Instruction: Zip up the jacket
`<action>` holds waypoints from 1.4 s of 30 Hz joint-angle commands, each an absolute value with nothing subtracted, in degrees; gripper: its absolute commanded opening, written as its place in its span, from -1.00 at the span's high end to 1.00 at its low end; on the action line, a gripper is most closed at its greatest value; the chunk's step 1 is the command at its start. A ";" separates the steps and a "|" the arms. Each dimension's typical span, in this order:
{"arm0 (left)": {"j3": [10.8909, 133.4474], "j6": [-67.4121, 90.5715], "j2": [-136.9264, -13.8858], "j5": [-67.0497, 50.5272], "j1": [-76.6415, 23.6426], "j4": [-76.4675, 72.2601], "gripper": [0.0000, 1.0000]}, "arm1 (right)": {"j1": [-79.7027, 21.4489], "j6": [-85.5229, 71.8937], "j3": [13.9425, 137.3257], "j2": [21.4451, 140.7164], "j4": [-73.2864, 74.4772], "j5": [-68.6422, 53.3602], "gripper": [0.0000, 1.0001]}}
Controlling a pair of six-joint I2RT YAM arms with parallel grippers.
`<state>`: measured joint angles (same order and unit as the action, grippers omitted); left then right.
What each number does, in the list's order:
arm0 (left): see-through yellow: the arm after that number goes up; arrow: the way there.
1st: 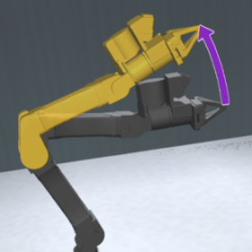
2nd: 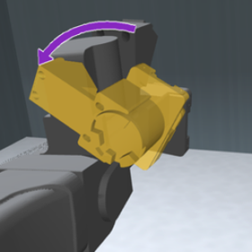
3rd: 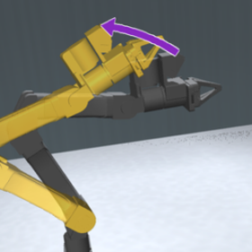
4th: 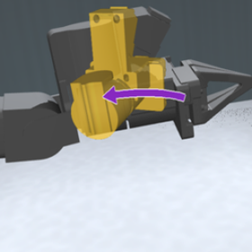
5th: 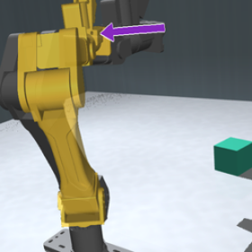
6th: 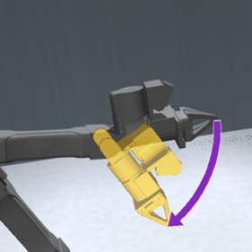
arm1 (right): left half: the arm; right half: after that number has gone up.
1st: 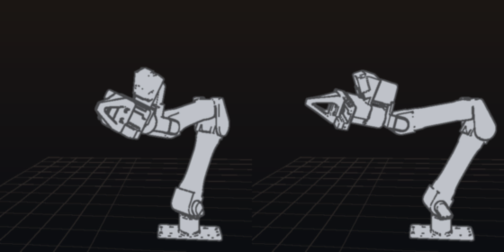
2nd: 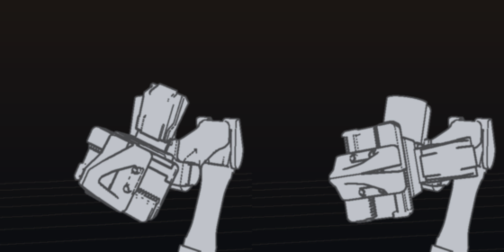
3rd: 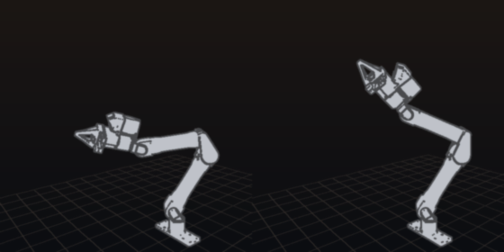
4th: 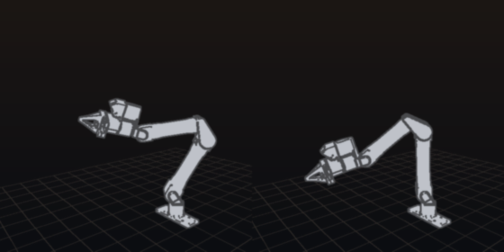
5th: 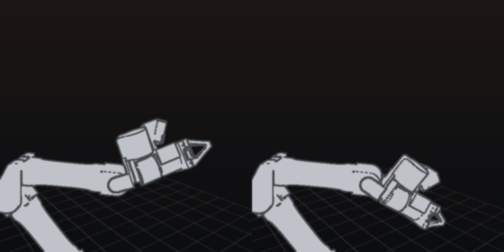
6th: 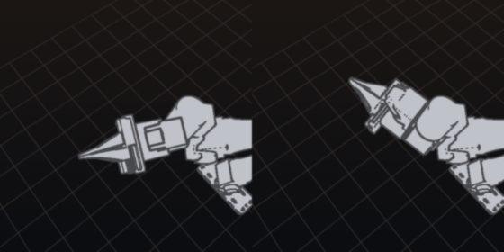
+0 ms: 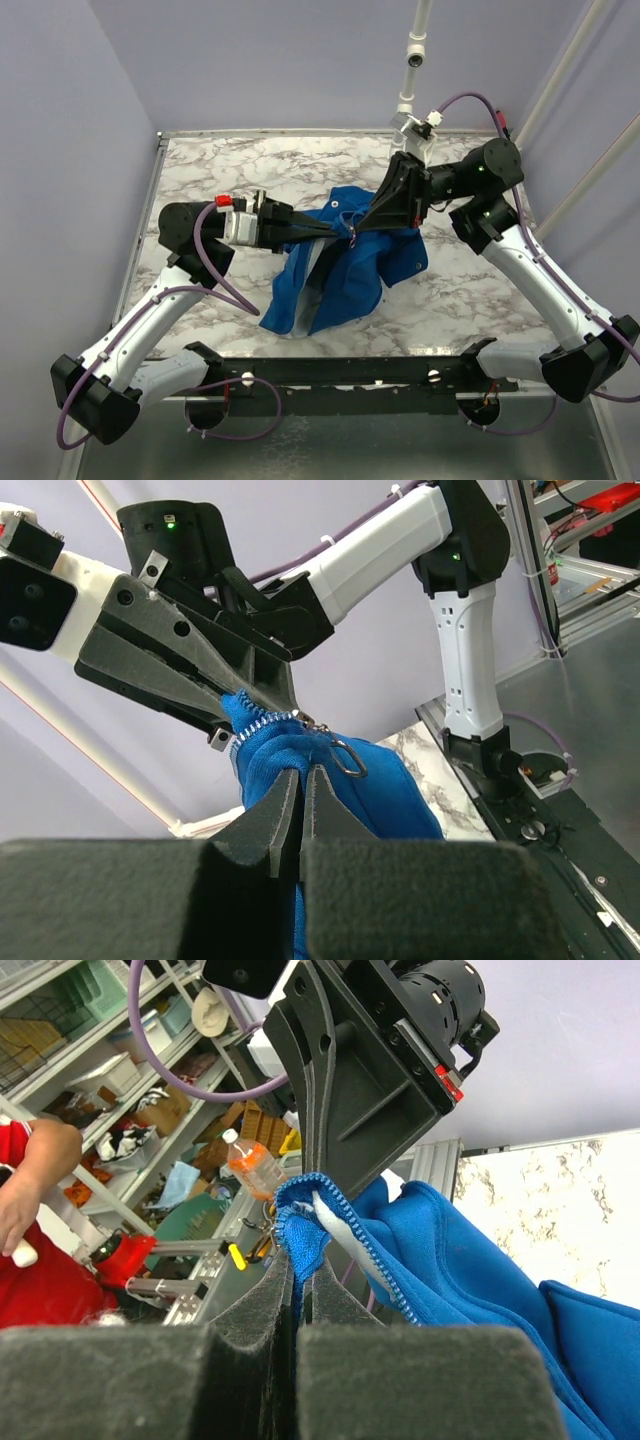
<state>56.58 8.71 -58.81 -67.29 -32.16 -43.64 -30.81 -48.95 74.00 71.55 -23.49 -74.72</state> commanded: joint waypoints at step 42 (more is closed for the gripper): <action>54.72 -9.66 -55.76 -49.39 -33.55 -33.46 0.70 | -34.05 -43.29 77.22 65.35 -3.41 -52.83 0.99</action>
